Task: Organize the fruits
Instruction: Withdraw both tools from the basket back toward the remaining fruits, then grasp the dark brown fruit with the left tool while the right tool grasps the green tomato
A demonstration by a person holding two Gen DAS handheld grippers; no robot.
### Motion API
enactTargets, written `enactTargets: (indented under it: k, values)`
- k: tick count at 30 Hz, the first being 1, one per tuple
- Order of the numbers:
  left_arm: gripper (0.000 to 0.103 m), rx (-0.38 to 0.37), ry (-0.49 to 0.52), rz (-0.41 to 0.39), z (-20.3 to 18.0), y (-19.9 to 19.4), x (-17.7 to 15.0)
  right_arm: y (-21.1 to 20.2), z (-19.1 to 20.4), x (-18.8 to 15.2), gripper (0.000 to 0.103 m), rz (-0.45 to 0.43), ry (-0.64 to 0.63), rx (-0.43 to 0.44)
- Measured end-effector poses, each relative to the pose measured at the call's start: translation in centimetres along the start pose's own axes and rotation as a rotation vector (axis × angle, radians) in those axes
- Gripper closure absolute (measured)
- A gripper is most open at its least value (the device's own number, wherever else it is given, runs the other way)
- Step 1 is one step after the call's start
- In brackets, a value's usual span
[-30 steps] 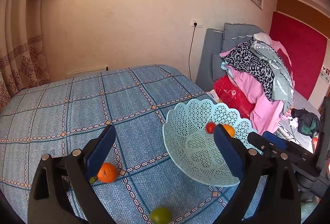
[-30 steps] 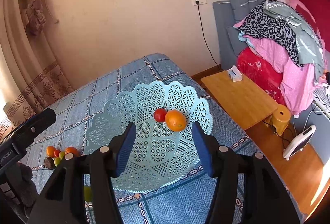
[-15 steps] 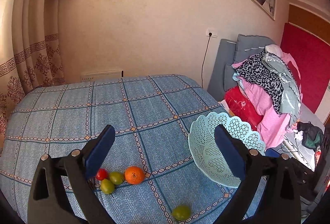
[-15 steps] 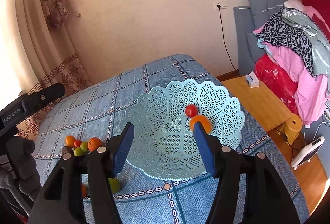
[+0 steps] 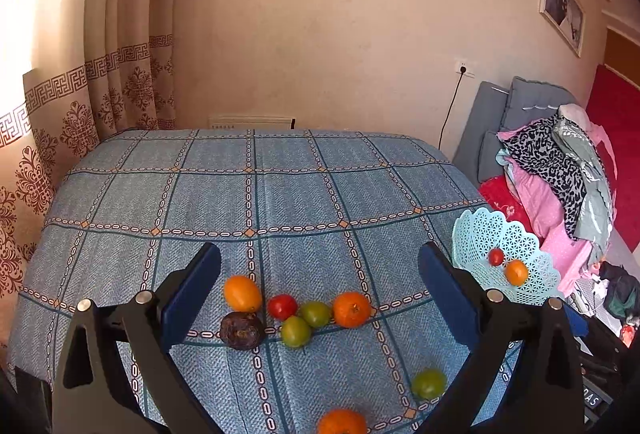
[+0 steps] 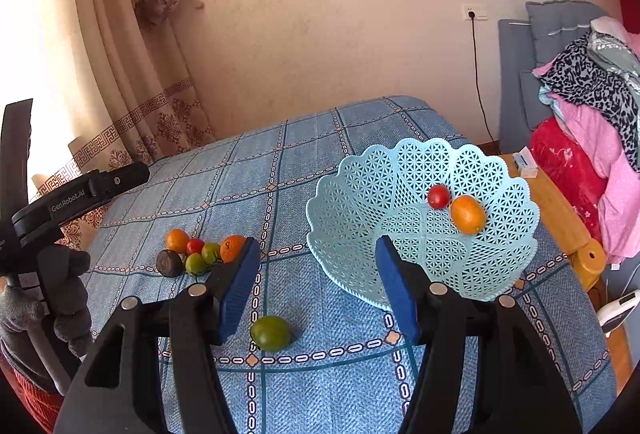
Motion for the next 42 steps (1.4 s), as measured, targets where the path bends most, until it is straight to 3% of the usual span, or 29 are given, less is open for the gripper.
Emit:
enactTargets:
  k: [6,12,19,22,34,42]
  values:
    - [0.003,0.089,-0.082,0.082,4.8,2.7,-2.6,1.7,0.7,-1.6,0.043,0.053,-0.013,0.011]
    - [0.003,0.119,-0.104,0.138,7.1,4.4,-5.0,2.9,1.8,-3.1,0.043,0.098,-0.028,0.037]
    - [0.003,0.142,-0.084,0.183,7.4,6.0,-7.1,4.1,3.0,-4.3,0.043,0.138,-0.043,0.051]
    - [0.003,0.183,-0.068,0.203,7.7,6.8,-8.1,4.6,3.2,-4.8,0.043,0.155,-0.048,0.054]
    - [0.003,0.194,-0.019,0.242,7.0,8.7,-9.5,6.5,3.6,-6.8,0.043,0.215,-0.061,0.056]
    - [0.015,0.193,0.013,0.247,6.3,9.2,-9.9,7.6,3.1,-7.8,0.043,0.246,-0.063,0.045]
Point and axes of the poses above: each gripper's, at about its wrist camera, not at the fingertips, and y roughly the way its jaws point, z to its left, x to its top, the point moved 10 cm from there along y, roughly the way its jaws point, and after that the axes turned 12 degrees about x, right-handed, at the moved point
